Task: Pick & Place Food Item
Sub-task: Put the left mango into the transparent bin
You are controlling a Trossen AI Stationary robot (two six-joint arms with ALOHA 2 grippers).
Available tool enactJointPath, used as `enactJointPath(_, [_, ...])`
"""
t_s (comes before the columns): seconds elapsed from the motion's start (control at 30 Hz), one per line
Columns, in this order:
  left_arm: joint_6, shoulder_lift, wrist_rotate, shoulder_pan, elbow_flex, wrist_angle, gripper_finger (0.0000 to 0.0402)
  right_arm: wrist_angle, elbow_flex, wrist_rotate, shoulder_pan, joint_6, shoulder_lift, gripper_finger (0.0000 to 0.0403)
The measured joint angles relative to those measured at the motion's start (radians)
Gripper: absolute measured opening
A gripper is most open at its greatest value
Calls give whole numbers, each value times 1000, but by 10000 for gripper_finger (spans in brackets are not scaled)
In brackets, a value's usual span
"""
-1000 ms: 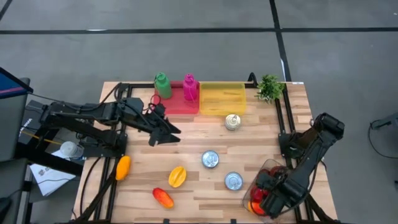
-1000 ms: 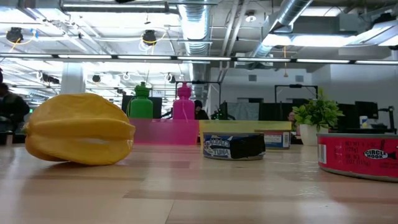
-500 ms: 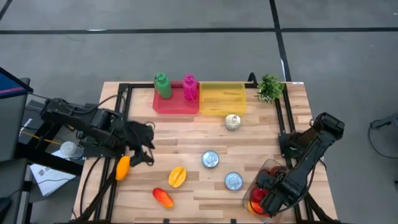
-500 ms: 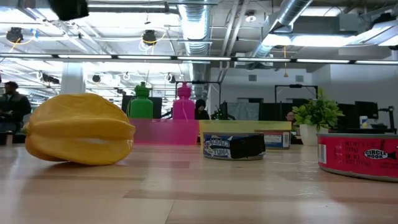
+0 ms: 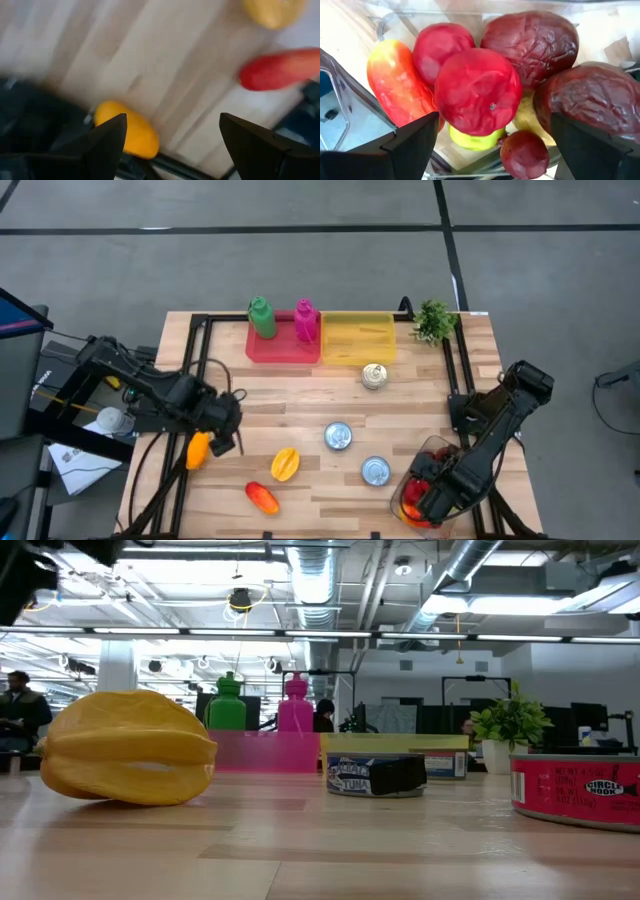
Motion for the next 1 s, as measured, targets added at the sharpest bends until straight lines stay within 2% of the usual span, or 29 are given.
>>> enactJointPath(0.13, [-224,0,-97,-85,-2,-36,308,2,0,49,0,-11,0,376])
enactJointPath(0.33, [-447,0,-59,-171,-118,-34,298,2,0,81,-15,-42,0,376])
enactJointPath(0.53, [-558,1,3,-223,-271,-23,289,2,0,87,-24,-50,0,376])
enactJointPath(0.67, [-565,0,69,-238,-348,108,290,2,0,87,-23,-51,0,376])
enactJointPath(1.0, [-618,16,58,-284,-352,142,289,9,0,85,-19,-52,0,376])
